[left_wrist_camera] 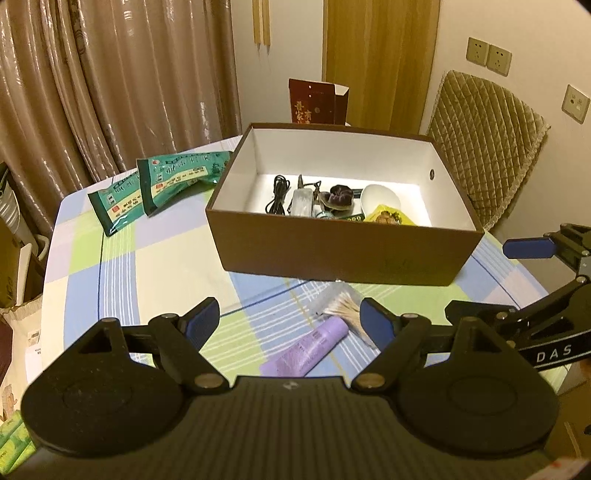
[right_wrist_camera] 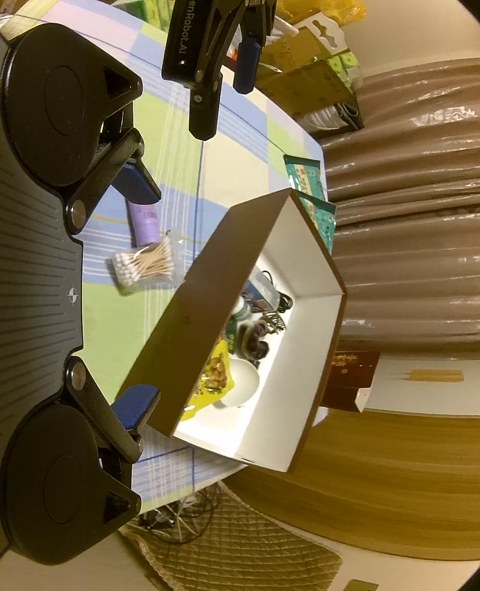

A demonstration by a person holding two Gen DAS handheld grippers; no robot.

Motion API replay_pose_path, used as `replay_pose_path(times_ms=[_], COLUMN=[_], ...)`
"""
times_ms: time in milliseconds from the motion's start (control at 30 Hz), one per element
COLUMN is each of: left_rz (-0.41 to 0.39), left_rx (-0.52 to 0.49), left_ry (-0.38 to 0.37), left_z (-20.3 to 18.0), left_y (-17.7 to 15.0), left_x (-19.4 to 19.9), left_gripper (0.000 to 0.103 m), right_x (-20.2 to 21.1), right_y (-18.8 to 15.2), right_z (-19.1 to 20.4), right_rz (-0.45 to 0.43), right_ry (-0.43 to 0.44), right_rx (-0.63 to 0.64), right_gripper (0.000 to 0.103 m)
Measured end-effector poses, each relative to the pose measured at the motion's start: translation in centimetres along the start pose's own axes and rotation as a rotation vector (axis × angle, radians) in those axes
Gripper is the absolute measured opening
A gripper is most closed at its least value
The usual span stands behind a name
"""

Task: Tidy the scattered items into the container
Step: 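Withdraw both tools from the box toward the purple tube and swabs, then grasp the purple tube with the left gripper while the right approaches the swab bag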

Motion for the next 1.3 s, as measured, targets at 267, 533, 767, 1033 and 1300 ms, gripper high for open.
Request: replay_pose_path(times_ms=[267, 533, 767, 1033, 1300], left_rz=[0.036, 0.069, 0.083, 0.096, 0.126], left_rx=[-0.008, -0.017, -0.024, -0.041, -0.076], left_ry=[-0.006, -0.009, -0.017, -0.048, -0.101], left_z=[0.0, 0.1, 0.1, 0.0, -0.3], left_y=[-1.8, -3.6, -4.9, -6.5, -8.3], left_x=[-0.5, -1.3, -2.0, -3.5, -5.7], left_gripper=[0.080, 0.080, 0.080, 0.080, 0.078], right_x=[-0.6, -1.3, -2.1, -3.1, -4.3], right_y=[-1.4, -2.8, -4.4, -6.1, -8.0], right_z=[-0.2, -0.3, -0.4, -0.9, -2.1], right_rz=[0.047, 0.086, 0.115, 0.149, 0.194], right_ry=[-0.003, 0.007, 0.029, 0.035, 0.017], right_rx=[-0.017, -0.021, -0.029, -0.053, -0.075], right_gripper=[0.101, 0.101, 0.101, 0.101, 0.101])
Point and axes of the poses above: each gripper's, at about its wrist camera, not at the fingertips, and x roughly against the way its jaws point, z to its left, y to its top, the point moved 4 cm from there along -x, roughly the way its jaws point, and after that the axes turned 15 degrees about -z, right-handed, at the moved point
